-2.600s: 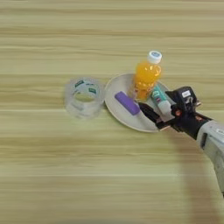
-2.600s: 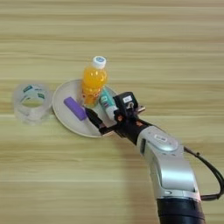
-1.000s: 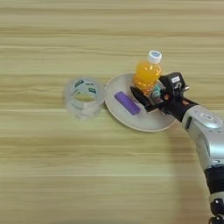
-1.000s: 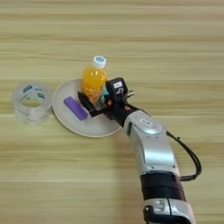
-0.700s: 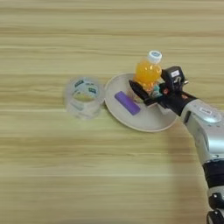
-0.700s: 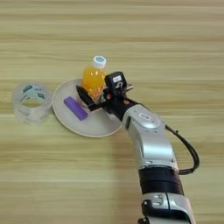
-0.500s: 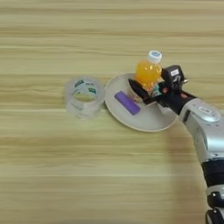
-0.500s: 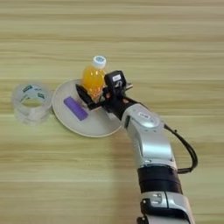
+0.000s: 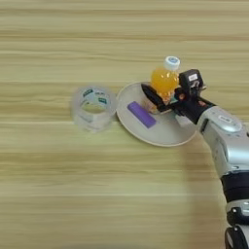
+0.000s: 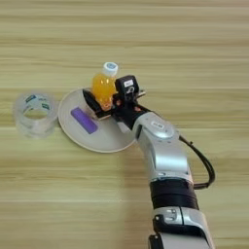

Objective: Move the objects on the table

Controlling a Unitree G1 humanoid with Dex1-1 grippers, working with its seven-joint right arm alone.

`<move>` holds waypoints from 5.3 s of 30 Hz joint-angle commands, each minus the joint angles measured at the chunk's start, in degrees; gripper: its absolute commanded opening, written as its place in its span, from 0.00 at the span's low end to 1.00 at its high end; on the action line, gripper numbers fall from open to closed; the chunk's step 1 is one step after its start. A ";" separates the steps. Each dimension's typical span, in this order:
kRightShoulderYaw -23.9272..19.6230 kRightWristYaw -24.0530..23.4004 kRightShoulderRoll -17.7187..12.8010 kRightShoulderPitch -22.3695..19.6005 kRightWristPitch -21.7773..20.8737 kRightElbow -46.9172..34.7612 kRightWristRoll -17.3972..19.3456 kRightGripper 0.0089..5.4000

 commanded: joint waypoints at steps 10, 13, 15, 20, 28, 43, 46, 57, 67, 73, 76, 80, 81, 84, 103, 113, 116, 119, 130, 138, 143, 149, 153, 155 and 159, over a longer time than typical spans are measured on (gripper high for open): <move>-1.27 -0.78 -1.18 -5.26 -2.21 -1.32 0.81 0.68; -1.22 -0.79 -1.06 -5.41 -2.34 -1.10 0.78 0.64; -1.15 -0.83 -1.00 -5.52 -2.50 -0.90 0.81 0.63; -1.03 -0.91 -0.81 -5.62 -2.59 -0.91 0.86 0.63; -1.64 -1.46 -0.85 -5.96 -2.15 -3.22 1.53 0.63; -5.12 -2.65 -2.38 -7.48 -2.51 -7.02 3.04 0.63; -6.69 -3.04 -3.22 -7.64 -2.68 -7.00 3.31 0.63; -12.48 -5.52 -6.74 -6.94 -3.41 -6.55 3.10 0.63; -16.28 -8.95 -9.63 -5.99 -5.62 -3.80 1.42 0.63; -16.43 -10.99 -10.61 -5.22 -6.63 -0.13 -0.20 0.63; -16.62 -12.28 -11.29 -5.17 -7.18 2.44 -1.29 0.63; -15.71 -13.33 -11.99 -5.51 -8.79 6.86 -3.32 0.63; -15.28 -13.46 -11.95 -5.77 -9.22 8.29 -3.77 0.63; -14.30 -13.62 -11.97 -6.78 -10.59 12.37 -4.54 0.63; -10.83 -14.20 -11.47 -9.03 -15.88 20.47 -5.36 0.71; -9.78 -15.90 -9.72 -7.40 -14.69 13.89 -5.05 0.96; -9.77 -16.22 -9.68 -7.00 -14.08 12.65 -4.87 1.00; -9.92 -16.45 -9.77 -6.73 -13.80 11.98 -4.77 1.00; -10.47 -17.15 -10.08 -6.92 -13.33 11.92 -4.65 1.00; -10.99 -18.09 -10.11 -7.29 -13.27 12.53 -4.37 1.00; -11.64 -18.90 -10.32 -7.64 -13.02 13.18 -4.04 1.00; -12.52 -19.83 -10.60 -8.13 -12.49 14.45 -3.92 1.00; -12.80 -20.31 -10.67 -8.42 -12.35 15.16 -3.82 1.00; -12.88 -20.15 -10.56 -8.34 -12.34 14.57 -3.66 1.00; -13.41 -20.18 -10.60 -8.05 -12.59 13.14 -3.05 1.00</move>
